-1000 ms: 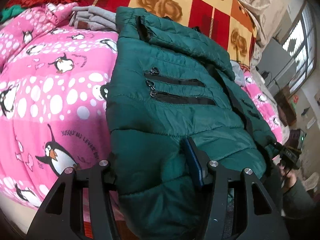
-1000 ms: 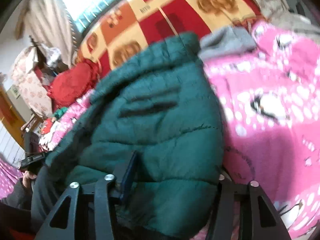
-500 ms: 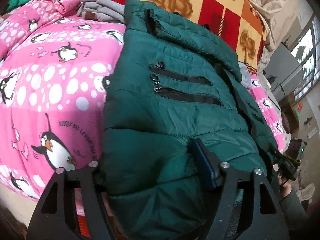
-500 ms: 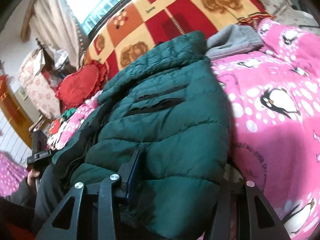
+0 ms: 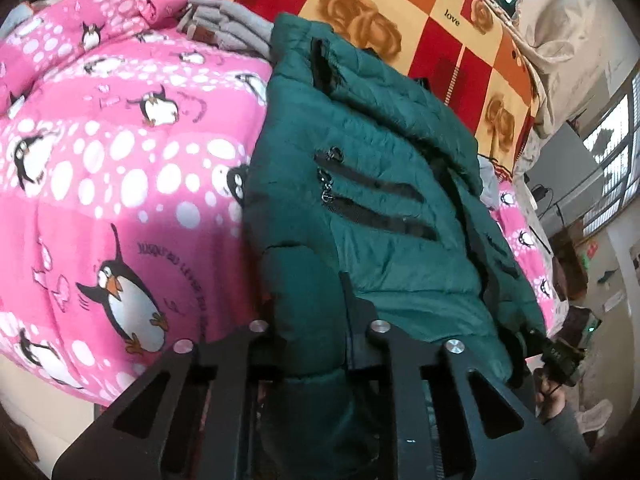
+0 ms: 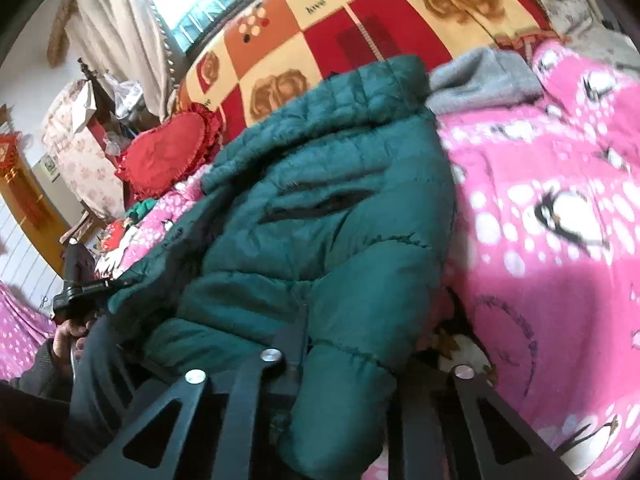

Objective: Fold large clothes

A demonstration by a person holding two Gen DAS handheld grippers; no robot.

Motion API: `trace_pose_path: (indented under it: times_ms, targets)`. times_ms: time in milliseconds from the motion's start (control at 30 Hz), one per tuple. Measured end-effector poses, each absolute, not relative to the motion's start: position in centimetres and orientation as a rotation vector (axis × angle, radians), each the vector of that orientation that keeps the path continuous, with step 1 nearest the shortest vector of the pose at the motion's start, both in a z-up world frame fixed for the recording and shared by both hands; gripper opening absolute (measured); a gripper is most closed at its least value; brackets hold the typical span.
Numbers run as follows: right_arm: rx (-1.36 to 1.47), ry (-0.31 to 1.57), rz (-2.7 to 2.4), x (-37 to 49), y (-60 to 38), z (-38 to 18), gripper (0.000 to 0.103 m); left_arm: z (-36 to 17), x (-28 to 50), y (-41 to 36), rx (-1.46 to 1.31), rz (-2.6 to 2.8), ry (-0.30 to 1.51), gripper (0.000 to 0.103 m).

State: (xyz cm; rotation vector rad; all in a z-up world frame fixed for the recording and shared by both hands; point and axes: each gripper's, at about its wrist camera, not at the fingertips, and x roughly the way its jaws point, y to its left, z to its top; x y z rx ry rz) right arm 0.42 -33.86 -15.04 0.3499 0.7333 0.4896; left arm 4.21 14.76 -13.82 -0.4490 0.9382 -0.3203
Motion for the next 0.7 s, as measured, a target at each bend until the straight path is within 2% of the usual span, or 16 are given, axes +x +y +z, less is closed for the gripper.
trace_pose_path:
  times_ms: [467, 700]
  targets:
    - [0.293, 0.53, 0.538, -6.1, -31.2, -5.3, 0.012, -4.9, -0.3, 19.0, -0.489, -0.363, 0.722, 0.012]
    - [0.249, 0.54, 0.552, -9.0, -30.2, -4.7, 0.012, -3.9, -4.6, 20.1, -0.423, -0.383, 0.711, 0.012]
